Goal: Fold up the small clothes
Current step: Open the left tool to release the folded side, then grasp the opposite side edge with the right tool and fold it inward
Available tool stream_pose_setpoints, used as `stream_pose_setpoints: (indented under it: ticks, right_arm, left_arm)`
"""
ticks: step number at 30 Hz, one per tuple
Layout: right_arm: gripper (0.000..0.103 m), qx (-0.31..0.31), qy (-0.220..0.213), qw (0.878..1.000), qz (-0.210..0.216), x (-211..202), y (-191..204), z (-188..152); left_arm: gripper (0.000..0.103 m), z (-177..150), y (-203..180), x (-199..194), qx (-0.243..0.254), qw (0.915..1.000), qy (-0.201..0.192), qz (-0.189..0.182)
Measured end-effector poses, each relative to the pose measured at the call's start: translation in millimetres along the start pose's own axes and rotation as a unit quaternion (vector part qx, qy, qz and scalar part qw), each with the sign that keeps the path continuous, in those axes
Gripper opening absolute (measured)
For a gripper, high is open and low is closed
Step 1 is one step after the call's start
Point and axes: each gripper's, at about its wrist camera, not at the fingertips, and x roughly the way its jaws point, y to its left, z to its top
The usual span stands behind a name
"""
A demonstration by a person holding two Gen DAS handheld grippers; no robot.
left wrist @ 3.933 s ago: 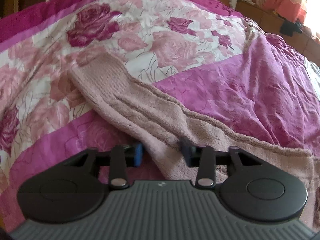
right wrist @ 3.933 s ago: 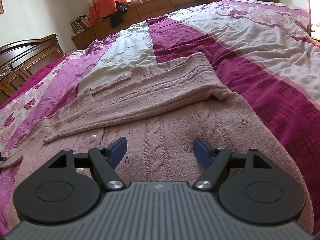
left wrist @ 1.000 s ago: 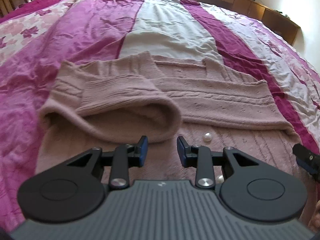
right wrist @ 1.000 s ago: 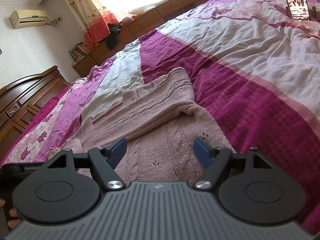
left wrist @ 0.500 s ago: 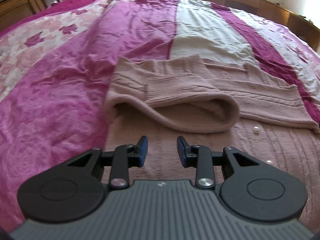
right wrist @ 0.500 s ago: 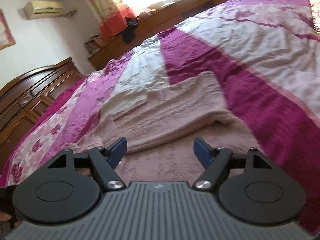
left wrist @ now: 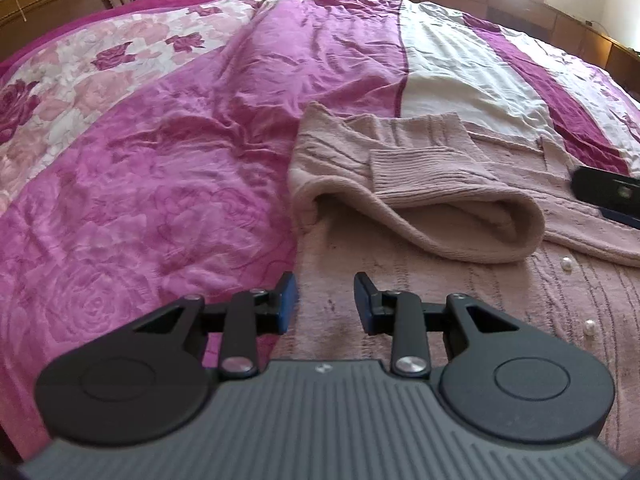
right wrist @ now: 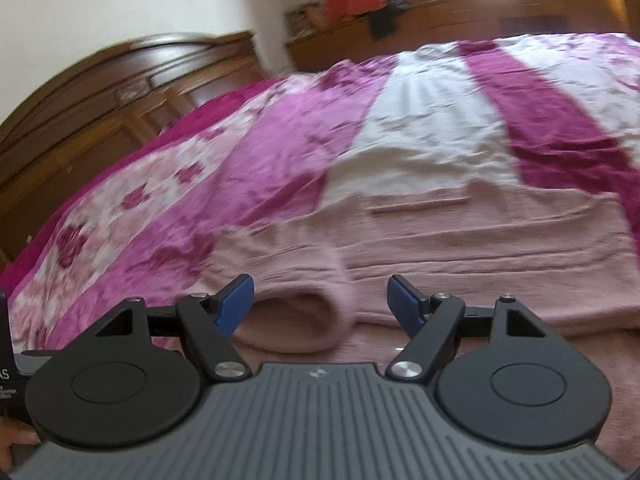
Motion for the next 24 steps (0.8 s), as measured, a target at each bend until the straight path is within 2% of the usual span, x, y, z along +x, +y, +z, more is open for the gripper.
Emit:
stream_pose_setpoints:
  ticks: [5,10,13,17,21,22,24]
  right_arm:
    - [0.079,0.066,0.054,0.994,0.062,44,16,3]
    - [0.078,0.130,0.089,0.985,0.075,89,21,2]
    - [0.075,0.163,0.094,0.980,0.060,114,18,1]
    - [0.057,0.230,0.104,0.965,0.069,141,7,-1]
    - [0.014,0.263,0.105,0.956,0.074,152,-4,-5]
    - [0.011,0.266,0.100,0.956,0.079,151,-7,-5]
    - [0.010,0.270,0.076,0.955,0.092,142,-12,-1]
  left_arm:
    - [0.034,-3,6,5,-0.010,0.9999,0.007,-0.005]
    - [0.034,-4,6,8,-0.012,0.9998,0.006,-0.011]
    - [0.034,-3,6,10,-0.011,0.9999,0.004,-0.012]
    - [0.034,0,8,13,-0.015,0.9998,0.003,-0.015]
    - [0.034,5,10,18,-0.021,0.9996,-0.002,-0.017]
    - [0.034,7,9,20,-0.019,0.9997,-0.004,-0.018]
    - [0.034,12,7,24,-0.012,0.9998,-0.009,-0.015]
